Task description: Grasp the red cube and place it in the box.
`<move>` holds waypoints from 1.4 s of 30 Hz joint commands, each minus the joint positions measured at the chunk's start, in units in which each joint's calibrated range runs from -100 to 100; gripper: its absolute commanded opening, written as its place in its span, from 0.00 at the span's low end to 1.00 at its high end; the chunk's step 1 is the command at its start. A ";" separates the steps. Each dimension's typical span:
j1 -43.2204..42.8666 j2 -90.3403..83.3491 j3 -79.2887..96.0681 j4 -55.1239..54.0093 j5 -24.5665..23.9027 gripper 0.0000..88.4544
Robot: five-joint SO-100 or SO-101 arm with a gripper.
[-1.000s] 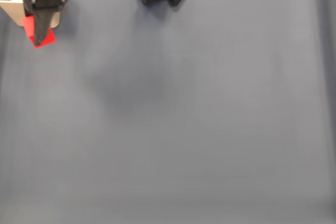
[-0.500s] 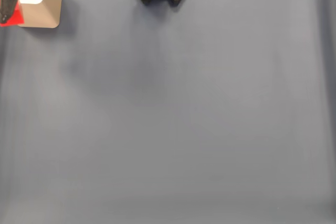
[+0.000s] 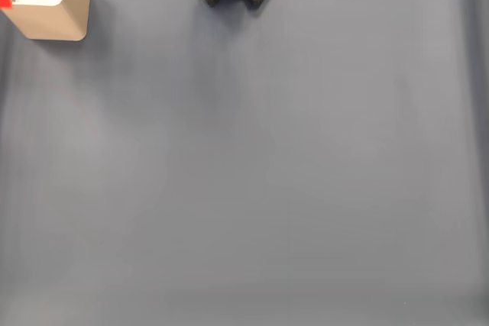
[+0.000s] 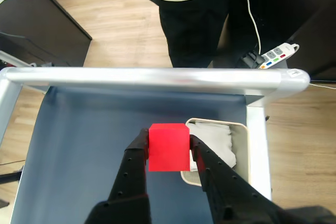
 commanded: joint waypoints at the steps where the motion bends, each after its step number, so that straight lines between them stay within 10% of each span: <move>1: 3.05 -2.33 -0.16 -2.01 0.39 0.00; 42: 9.87 -14.46 14.35 -7.26 1.71 0.00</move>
